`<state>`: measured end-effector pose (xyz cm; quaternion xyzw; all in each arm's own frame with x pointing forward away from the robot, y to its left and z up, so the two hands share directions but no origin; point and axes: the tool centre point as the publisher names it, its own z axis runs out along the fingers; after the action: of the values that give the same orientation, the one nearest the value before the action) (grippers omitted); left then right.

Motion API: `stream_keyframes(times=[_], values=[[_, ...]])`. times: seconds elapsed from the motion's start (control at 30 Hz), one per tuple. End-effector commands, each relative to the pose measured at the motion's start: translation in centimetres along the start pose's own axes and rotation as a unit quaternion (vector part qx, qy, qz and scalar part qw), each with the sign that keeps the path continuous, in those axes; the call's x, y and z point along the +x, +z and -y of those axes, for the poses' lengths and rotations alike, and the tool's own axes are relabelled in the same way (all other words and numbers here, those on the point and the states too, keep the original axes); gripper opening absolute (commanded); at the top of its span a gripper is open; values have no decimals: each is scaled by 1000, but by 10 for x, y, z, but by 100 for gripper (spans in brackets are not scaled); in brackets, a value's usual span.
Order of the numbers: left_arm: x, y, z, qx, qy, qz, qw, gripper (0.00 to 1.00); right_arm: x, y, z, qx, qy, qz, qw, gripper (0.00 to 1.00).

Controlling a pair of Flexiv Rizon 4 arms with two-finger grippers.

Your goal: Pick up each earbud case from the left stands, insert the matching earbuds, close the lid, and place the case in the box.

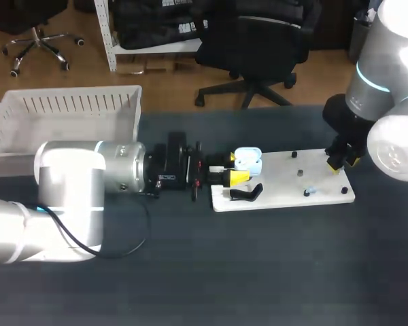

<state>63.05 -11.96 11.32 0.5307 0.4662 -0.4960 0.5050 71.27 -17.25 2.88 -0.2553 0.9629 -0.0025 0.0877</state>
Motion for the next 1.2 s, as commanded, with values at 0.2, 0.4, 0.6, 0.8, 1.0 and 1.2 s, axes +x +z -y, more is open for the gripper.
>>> stream_keyframes(times=[0.2, 0.4, 0.6, 0.8, 1.0, 1.2], values=[[1, 0, 2, -4, 2, 1, 1000, 0, 2, 1, -2, 8, 0, 4, 1000, 40], [1, 0, 2, -4, 2, 1, 1000, 0, 3, 2, -2, 11, 2, 5, 1000, 39], [1, 0, 2, -4, 2, 1, 1000, 0, 4, 3, -1, 13, 6, 7, 1000, 38], [1, 0, 2, -4, 2, 1, 1000, 0, 5, 3, -1, 15, 7, 5, 1000, 36], [1, 0, 2, -4, 2, 1, 1000, 0, 5, 4, 0, 16, 7, 5, 1000, 33], [1, 0, 2, -4, 2, 1, 1000, 0, 4, 4, -1, 17, 5, 6, 1000, 29]])
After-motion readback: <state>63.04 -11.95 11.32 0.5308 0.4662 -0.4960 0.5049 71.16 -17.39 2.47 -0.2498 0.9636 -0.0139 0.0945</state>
